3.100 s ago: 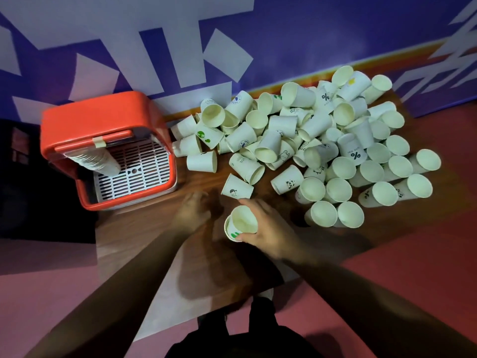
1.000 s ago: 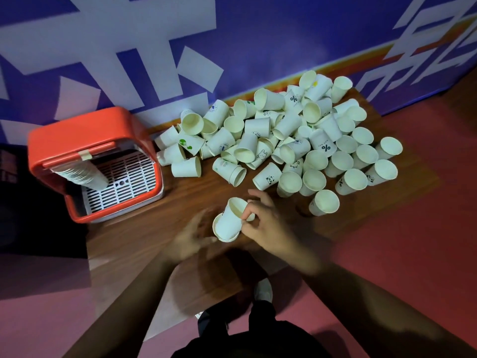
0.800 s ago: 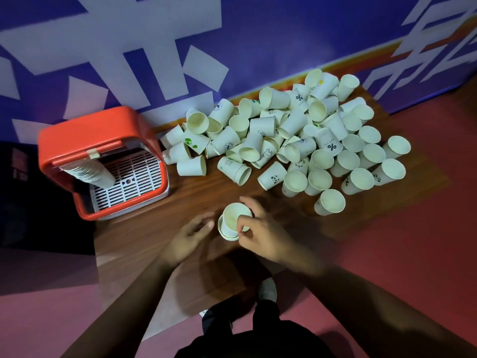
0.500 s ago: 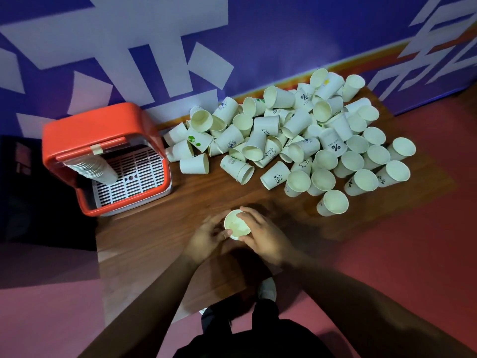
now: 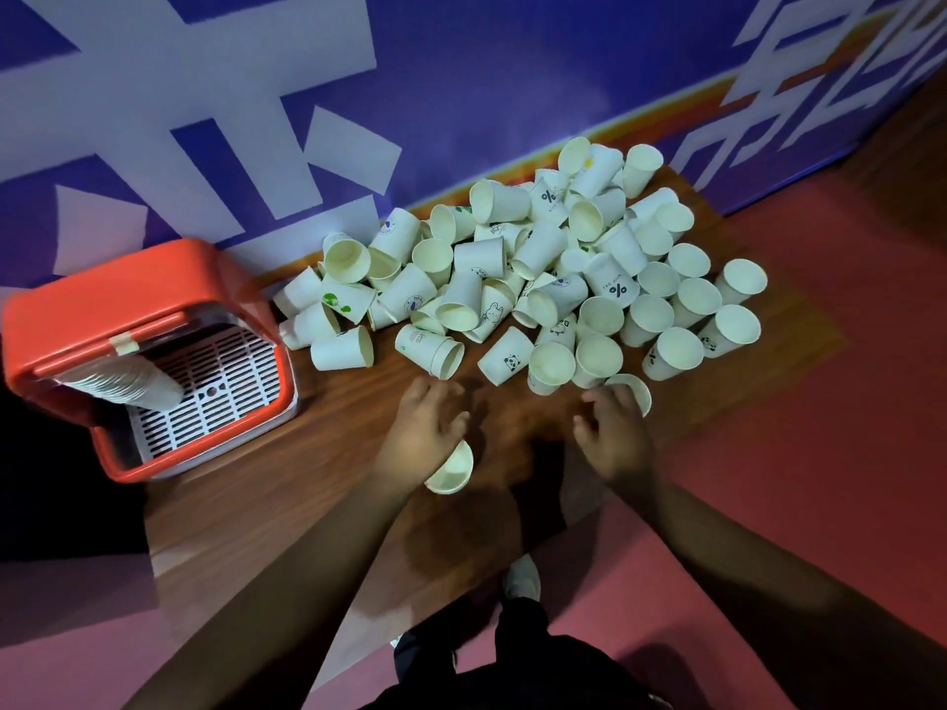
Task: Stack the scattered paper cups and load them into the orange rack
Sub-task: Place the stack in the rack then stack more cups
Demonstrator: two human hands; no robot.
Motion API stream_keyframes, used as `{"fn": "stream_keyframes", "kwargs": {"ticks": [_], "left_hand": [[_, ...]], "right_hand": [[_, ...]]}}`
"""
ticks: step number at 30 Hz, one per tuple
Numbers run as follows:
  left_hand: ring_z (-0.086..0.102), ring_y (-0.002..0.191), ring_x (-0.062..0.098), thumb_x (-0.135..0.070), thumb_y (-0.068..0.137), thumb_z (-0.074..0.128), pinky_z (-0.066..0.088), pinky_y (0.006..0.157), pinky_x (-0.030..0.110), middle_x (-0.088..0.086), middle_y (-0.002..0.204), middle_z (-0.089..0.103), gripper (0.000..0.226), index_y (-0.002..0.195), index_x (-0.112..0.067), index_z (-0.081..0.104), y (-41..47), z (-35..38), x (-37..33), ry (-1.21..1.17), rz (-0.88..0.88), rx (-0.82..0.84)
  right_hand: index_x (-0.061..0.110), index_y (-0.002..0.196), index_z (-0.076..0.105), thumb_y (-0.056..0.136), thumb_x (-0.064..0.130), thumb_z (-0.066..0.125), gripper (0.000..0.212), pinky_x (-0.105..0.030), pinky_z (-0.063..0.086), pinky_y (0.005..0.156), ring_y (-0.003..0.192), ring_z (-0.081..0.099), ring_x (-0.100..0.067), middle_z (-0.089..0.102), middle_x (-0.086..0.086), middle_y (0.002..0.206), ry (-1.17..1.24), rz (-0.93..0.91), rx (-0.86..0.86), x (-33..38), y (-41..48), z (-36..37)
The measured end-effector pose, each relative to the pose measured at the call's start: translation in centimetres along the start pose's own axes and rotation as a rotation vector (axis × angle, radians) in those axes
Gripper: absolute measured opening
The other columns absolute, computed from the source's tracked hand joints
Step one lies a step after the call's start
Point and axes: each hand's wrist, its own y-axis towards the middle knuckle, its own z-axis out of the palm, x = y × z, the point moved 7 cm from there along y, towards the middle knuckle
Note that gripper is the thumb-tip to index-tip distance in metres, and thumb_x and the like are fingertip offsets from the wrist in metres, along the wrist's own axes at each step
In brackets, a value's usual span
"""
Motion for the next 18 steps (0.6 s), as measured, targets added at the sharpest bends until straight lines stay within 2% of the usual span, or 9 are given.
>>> {"fn": "stream_keyframes", "kwargs": {"ticks": [4, 7, 9, 11, 15, 18], "left_hand": [[0.061, 0.102, 0.028, -0.017, 0.09, 0.065, 0.049, 0.088, 0.035, 0.011, 0.113, 0.057, 0.031, 0.12, -0.012, 0.064, 4.2, 3.4, -4.1, 0.083, 0.052, 0.114], [0.06, 0.111, 0.032, -0.02, 0.091, 0.061, 0.049, 0.096, 0.038, 0.018, 0.121, 0.057, 0.047, 0.138, -0.016, 0.055, 6.7, 6.4, -5.2, 0.149, -0.015, 0.256], [0.057, 0.119, 0.035, -0.022, 0.09, 0.059, 0.049, 0.099, 0.042, 0.02, 0.127, 0.056, 0.055, 0.145, -0.02, 0.049, 7.8, 8.1, -5.4, 0.214, -0.042, 0.308], [0.053, 0.126, 0.035, -0.023, 0.092, 0.057, 0.047, 0.102, 0.042, 0.019, 0.135, 0.053, 0.058, 0.149, -0.022, 0.043, 8.7, 9.3, -5.4, 0.287, -0.07, 0.353], [0.047, 0.134, 0.032, -0.02, 0.094, 0.056, 0.042, 0.108, 0.041, 0.016, 0.144, 0.05, 0.056, 0.149, -0.018, 0.044, 9.9, 11.4, -4.2, 0.336, -0.079, 0.401], [0.052, 0.129, 0.032, -0.018, 0.093, 0.06, 0.039, 0.107, 0.036, 0.018, 0.138, 0.055, 0.046, 0.137, -0.008, 0.056, 10.3, 12.0, -3.8, 0.302, -0.078, 0.347]], "right_hand": [[0.0, 0.099, 0.062, 0.083, 0.024, 0.058, 0.03, -0.045, 0.051, 0.083, 0.094, 0.056, -0.039, 0.055, -0.022, 0.106, -0.241, 0.174, -0.001, -6.1, 0.8, -0.8], [0.009, 0.096, 0.069, 0.086, 0.018, 0.05, 0.024, -0.033, 0.047, 0.075, 0.093, 0.058, -0.035, 0.059, -0.017, 0.101, -0.412, 0.119, 0.132, -7.2, 1.2, 0.2], [0.01, 0.098, 0.069, 0.081, 0.015, 0.064, 0.017, -0.031, 0.048, 0.072, 0.092, 0.059, -0.038, 0.059, -0.019, 0.104, -0.371, 0.206, 0.142, -7.8, 1.4, 0.2], [0.006, 0.092, 0.069, 0.071, 0.012, 0.076, 0.023, -0.039, 0.051, 0.072, 0.088, 0.059, -0.041, 0.059, -0.025, 0.104, -0.336, 0.273, 0.136, -8.7, 1.3, 0.8], [0.004, 0.083, 0.069, 0.08, 0.018, 0.069, 0.014, -0.042, 0.051, 0.075, 0.09, 0.057, -0.043, 0.056, -0.028, 0.109, -0.323, 0.265, 0.135, -9.0, 1.6, 1.1], [0.002, 0.096, 0.07, 0.088, 0.02, 0.055, 0.024, -0.045, 0.05, 0.088, 0.107, 0.054, -0.043, 0.052, -0.026, 0.123, -0.173, 0.263, 0.122, -9.0, 2.0, 0.8]]}}
